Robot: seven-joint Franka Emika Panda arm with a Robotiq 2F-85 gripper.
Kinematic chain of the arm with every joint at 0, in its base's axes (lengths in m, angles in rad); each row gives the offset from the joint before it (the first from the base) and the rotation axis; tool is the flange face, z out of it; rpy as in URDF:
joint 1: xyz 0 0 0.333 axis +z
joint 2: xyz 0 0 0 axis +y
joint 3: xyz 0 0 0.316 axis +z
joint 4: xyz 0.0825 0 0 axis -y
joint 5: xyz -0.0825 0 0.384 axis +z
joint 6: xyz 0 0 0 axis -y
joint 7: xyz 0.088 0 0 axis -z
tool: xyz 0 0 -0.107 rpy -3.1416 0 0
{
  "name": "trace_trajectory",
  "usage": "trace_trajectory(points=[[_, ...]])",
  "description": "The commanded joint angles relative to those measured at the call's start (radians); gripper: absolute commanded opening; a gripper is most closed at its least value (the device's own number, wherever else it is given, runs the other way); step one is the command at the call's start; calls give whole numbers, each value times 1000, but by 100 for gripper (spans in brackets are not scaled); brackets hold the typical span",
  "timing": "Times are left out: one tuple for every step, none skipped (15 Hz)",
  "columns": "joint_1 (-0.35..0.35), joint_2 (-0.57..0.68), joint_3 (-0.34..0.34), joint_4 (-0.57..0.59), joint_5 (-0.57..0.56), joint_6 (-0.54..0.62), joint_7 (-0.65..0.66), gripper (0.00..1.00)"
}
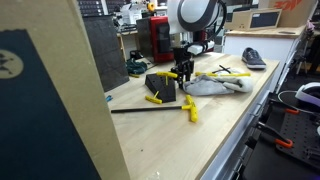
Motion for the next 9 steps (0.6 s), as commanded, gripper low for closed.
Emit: trace_trajectory(points=[[-11, -17, -36, 21, 20, -7, 95, 30], [-13, -21, -46, 23, 24, -5, 125, 30], [-17, -27, -57, 26, 30, -1, 154, 30], [-20, -33, -68, 28, 33, 5, 186, 30], [-21, -38, -78, 32, 32, 8, 218, 30], [-22, -40, -88, 36, 29, 16, 250, 30], [-22, -51, -100, 36, 19, 20, 286, 30], [-23, -53, -106, 39, 17, 26, 314, 30], [-23, -61, -113, 39, 12, 25, 337, 30]])
